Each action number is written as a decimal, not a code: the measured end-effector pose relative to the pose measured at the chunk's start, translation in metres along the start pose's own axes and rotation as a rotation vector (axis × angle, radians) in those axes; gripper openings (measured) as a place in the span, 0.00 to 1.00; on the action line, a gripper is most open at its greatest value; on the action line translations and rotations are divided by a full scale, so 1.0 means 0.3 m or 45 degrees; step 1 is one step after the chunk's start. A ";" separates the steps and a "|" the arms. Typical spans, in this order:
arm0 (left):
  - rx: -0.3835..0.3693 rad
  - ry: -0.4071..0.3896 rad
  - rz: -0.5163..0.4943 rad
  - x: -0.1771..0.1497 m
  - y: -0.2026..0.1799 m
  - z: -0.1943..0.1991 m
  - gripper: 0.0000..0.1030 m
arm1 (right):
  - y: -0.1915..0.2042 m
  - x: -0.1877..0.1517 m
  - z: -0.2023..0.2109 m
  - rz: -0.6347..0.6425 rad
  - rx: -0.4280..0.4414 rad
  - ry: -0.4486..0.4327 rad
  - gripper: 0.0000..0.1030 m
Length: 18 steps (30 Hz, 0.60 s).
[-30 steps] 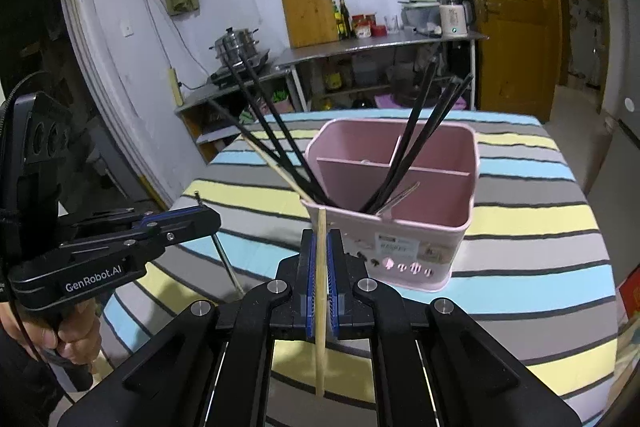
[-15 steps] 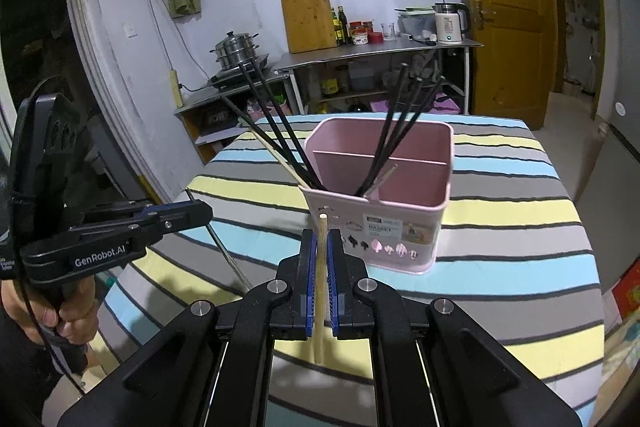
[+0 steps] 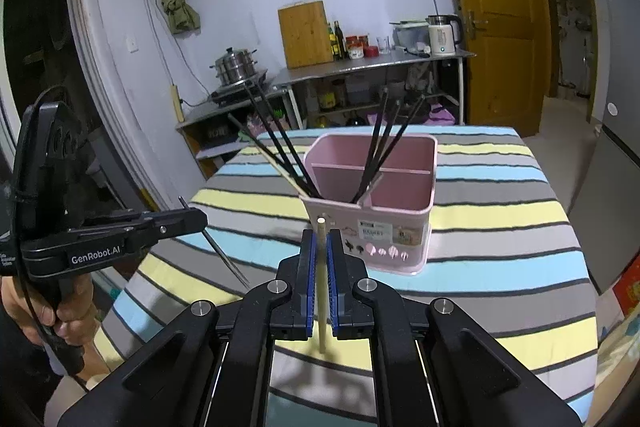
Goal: Organize utensils
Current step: 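Lower the metal and wooden chopsticks into the basket and open both tools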
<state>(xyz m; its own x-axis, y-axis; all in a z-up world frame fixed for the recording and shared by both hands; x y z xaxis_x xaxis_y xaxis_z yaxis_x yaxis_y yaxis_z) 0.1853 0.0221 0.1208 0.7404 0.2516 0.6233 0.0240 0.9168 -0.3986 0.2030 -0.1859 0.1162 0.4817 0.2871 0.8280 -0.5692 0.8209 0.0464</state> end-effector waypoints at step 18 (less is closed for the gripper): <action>-0.094 -0.153 -0.015 0.258 -0.104 0.059 0.04 | -0.061 0.256 0.046 -0.017 -0.058 -0.238 0.05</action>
<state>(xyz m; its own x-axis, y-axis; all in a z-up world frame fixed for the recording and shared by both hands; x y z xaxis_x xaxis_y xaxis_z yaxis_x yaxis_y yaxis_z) 0.2300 0.0184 0.1933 0.6544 0.2804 0.7022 0.0846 0.8958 -0.4364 0.2412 -0.1858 0.1866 0.3540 0.1829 0.9172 -0.5309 0.8467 0.0361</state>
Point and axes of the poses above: each gripper's, at about its wrist camera, not at the fingertips, and z roughly against the way its jaws point, y to its left, x to its top, the point moved 1 cm from there along -z, roughly the way its jaws point, and after that the axes turned 13 degrees about z, right-handed, at the moved point
